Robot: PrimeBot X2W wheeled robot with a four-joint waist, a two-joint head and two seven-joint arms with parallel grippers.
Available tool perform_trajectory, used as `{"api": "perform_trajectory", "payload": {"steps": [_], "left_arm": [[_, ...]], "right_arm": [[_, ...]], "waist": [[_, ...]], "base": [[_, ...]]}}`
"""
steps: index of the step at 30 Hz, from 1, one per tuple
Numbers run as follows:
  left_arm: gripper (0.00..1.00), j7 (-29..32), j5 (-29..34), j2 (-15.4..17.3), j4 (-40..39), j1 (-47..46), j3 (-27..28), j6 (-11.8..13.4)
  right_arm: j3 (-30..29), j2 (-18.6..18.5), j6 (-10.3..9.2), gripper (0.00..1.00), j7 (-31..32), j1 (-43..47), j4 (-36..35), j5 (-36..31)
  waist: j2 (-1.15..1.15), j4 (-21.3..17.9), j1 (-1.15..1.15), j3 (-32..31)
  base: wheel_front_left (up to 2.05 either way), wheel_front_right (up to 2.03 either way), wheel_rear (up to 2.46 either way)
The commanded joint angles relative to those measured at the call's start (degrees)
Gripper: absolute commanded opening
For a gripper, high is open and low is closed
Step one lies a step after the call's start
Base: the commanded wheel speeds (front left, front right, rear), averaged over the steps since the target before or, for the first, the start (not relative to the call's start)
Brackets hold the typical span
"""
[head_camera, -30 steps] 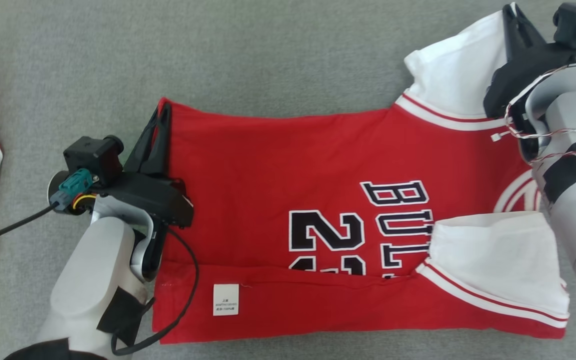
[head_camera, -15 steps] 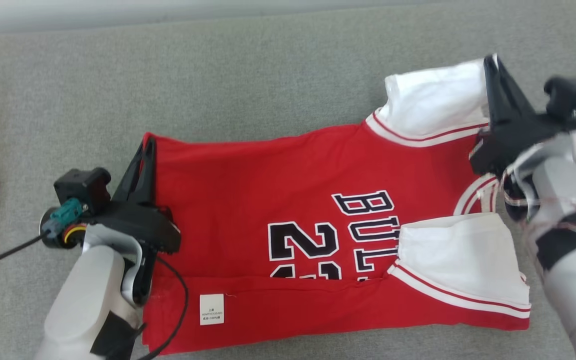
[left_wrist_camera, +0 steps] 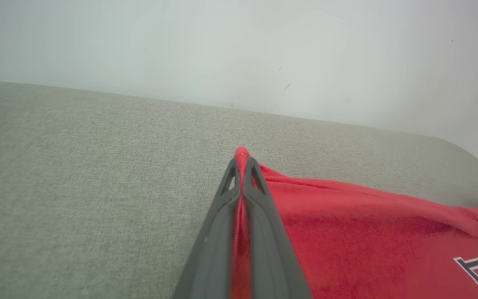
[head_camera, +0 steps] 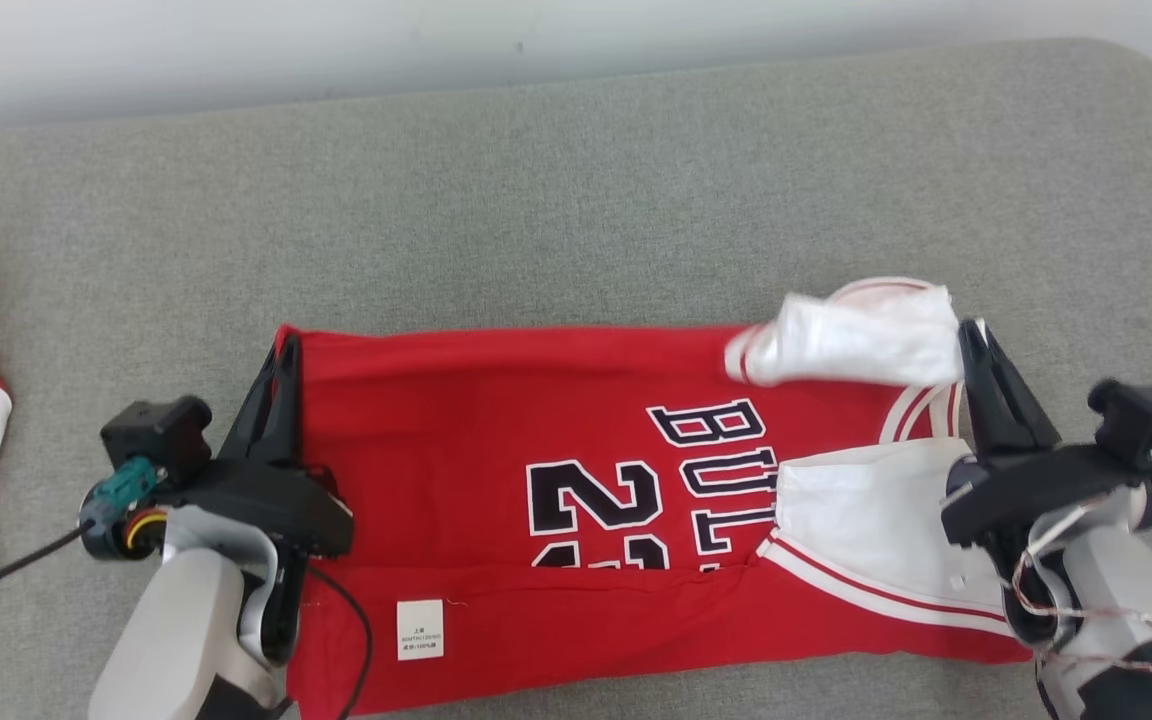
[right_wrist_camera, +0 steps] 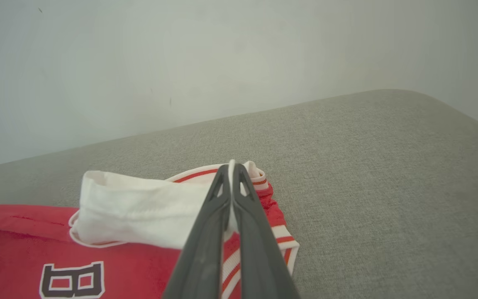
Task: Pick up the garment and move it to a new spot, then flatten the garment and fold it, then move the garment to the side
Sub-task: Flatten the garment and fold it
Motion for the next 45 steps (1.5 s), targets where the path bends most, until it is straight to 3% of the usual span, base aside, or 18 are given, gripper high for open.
{"api": "perform_trajectory", "payload": {"steps": [1,19,34,35,36,45], "left_arm": [[0.00,-0.20,0.44,-0.09,-0.23,1.19,0.52,0.09],[0.00,-0.20,1.15,-4.03,-9.04,13.90,4.49,0.09],[0.00,-0.20,0.32,-5.54,-7.15,19.41,5.07,0.09],[0.85,-0.20,0.46,-5.56,-7.19,19.34,4.99,0.09],[1.00,-0.20,0.43,-5.59,-7.54,19.46,4.84,0.09],[1.00,-0.20,1.37,-5.59,-16.81,23.02,6.71,0.08]], "right_arm": [[-0.51,0.36,-0.15,0.00,0.01,1.11,-0.48,0.51],[-7.37,2.88,-0.15,0.00,0.35,16.02,-6.34,1.74],[-9.82,4.95,-0.15,0.02,2.68,19.19,-4.57,-0.68],[-9.92,5.17,-0.15,1.00,2.77,19.07,-4.53,-0.72],[-10.05,5.19,-0.15,1.00,2.72,19.00,-4.66,-0.70],[-10.52,3.76,-0.15,1.00,3.21,17.35,-5.84,-1.74]], "waist": [[0.00,-0.06,0.01,-0.52],[0.00,0.93,0.01,-3.49],[0.00,1.46,0.01,-4.55],[0.00,1.45,0.01,-4.75],[0.00,1.47,0.01,-4.84],[0.00,1.86,0.01,-5.83]], "base": [[0.00,0.00,0.00],[0.00,0.00,0.00],[0.00,0.00,0.00],[0.00,0.00,0.00],[0.00,0.00,0.00],[0.00,0.00,0.00]]}}
